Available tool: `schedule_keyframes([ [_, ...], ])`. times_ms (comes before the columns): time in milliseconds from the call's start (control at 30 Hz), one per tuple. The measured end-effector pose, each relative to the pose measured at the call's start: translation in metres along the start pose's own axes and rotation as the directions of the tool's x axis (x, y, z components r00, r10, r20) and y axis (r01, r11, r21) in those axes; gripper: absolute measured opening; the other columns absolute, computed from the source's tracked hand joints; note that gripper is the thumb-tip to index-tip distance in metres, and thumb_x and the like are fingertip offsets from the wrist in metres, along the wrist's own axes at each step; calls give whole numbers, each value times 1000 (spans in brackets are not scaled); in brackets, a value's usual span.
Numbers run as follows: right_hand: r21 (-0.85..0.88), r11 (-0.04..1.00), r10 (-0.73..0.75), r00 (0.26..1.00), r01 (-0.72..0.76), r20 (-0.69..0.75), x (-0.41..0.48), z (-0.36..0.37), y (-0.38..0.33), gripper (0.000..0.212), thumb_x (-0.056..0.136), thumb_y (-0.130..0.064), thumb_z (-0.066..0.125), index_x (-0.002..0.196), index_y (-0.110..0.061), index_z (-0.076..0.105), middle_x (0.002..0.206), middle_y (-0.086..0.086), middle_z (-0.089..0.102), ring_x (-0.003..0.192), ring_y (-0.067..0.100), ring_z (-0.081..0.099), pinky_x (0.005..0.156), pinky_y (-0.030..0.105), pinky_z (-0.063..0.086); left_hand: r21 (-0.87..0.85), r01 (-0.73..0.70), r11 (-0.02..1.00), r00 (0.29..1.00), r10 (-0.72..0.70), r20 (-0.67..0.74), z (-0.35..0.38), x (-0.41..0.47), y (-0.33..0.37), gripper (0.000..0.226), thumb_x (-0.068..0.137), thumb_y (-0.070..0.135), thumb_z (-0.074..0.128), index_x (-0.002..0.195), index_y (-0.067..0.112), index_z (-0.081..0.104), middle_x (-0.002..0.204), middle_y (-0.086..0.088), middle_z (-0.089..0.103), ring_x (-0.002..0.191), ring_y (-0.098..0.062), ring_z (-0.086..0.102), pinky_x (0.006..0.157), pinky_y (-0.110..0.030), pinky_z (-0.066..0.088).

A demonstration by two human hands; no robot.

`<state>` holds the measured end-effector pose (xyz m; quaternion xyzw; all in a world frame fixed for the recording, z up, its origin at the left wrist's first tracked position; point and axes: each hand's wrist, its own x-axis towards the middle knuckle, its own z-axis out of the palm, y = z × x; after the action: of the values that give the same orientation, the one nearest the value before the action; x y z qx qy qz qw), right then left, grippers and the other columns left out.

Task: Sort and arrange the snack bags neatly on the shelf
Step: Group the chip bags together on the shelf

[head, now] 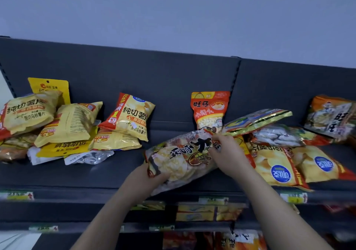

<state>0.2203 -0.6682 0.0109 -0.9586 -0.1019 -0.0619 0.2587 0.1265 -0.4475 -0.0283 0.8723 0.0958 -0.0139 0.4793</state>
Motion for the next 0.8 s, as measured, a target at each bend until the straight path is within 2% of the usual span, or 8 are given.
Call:
schedule_keyframes([
  [133,-18,998,56,997,-57,-49,-21,-17,11,47,94,-23,54,140,-17,47,134,10,47,117,27,50,101,38,41,20,-35,999,999,34,41,10,-7,11,19,89,42,65,91,23,62,84,9,67,76,-8,62,58,-22,44],
  [333,35,993,114,990,-111,-78,-65,-28,20,47,94,-20,55,141,-16,46,131,10,47,105,25,57,96,38,46,58,-101,993,994,98,55,11,-22,17,23,85,44,69,99,29,60,88,16,67,74,4,60,56,-16,42],
  [433,70,989,137,986,-130,-99,-87,-32,19,46,96,-20,54,140,-17,46,134,8,45,94,18,60,93,33,47,106,-147,983,989,144,40,9,-32,19,28,81,49,71,100,32,60,93,15,67,84,-3,61,66,-24,49],
  [533,105,985,148,981,-136,-125,-104,-33,18,43,97,-21,54,139,-19,48,130,5,46,75,5,56,81,25,43,154,-211,965,977,214,-3,5,-44,22,29,80,52,71,100,37,56,95,15,62,89,-9,58,67,-27,45],
  [667,110,981,174,978,-162,-114,-125,-30,18,41,97,-23,54,138,-19,49,129,4,48,70,0,48,77,22,36,214,-179,960,982,189,-27,-1,-61,27,43,77,58,70,103,32,47,100,5,52,88,-13,53,68,-30,41],
  [800,117,972,215,971,-203,-103,-150,-44,28,39,96,-23,56,135,-18,53,130,4,49,75,5,52,77,24,40,240,-190,952,982,187,37,7,-81,44,41,78,55,69,94,35,38,93,14,46,87,-12,49,62,-23,37],
])
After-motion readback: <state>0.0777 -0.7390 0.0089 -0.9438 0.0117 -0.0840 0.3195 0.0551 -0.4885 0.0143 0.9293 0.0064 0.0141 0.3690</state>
